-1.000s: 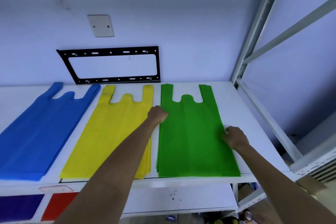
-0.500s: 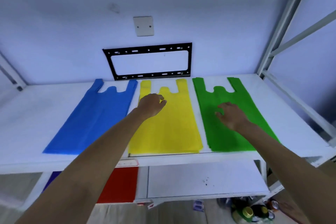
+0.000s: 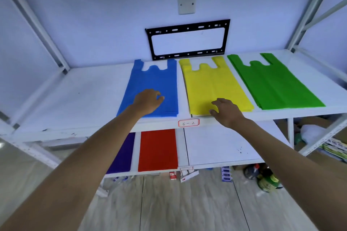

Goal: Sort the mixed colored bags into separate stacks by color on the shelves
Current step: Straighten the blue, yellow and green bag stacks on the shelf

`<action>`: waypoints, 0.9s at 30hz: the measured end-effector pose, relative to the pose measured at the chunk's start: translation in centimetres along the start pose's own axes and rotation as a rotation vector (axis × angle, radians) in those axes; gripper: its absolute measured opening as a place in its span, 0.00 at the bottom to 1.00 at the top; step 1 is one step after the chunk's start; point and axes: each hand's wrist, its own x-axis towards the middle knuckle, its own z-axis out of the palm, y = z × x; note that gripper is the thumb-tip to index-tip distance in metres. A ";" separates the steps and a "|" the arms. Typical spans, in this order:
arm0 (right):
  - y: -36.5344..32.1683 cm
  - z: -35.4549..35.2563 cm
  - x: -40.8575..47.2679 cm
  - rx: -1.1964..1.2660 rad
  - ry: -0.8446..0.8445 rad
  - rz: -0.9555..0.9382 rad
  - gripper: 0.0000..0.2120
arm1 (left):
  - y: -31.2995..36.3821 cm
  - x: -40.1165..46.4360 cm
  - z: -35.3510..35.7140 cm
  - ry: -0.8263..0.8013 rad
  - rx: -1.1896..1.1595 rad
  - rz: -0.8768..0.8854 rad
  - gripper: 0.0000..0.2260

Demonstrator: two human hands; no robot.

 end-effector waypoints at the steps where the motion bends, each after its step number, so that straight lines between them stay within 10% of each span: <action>1: -0.9 0.4 -0.7 -0.003 -0.003 -0.008 0.24 | -0.9 -1.2 0.1 0.005 0.001 -0.006 0.22; 15: -13.8 11.8 -12.2 0.003 -0.190 -0.065 0.23 | -14.1 -18.7 5.6 -0.077 -0.064 -0.141 0.20; 27: -28.0 29.5 -6.3 0.128 -0.341 0.086 0.20 | -35.6 -16.5 15.4 -0.242 -0.045 -0.222 0.20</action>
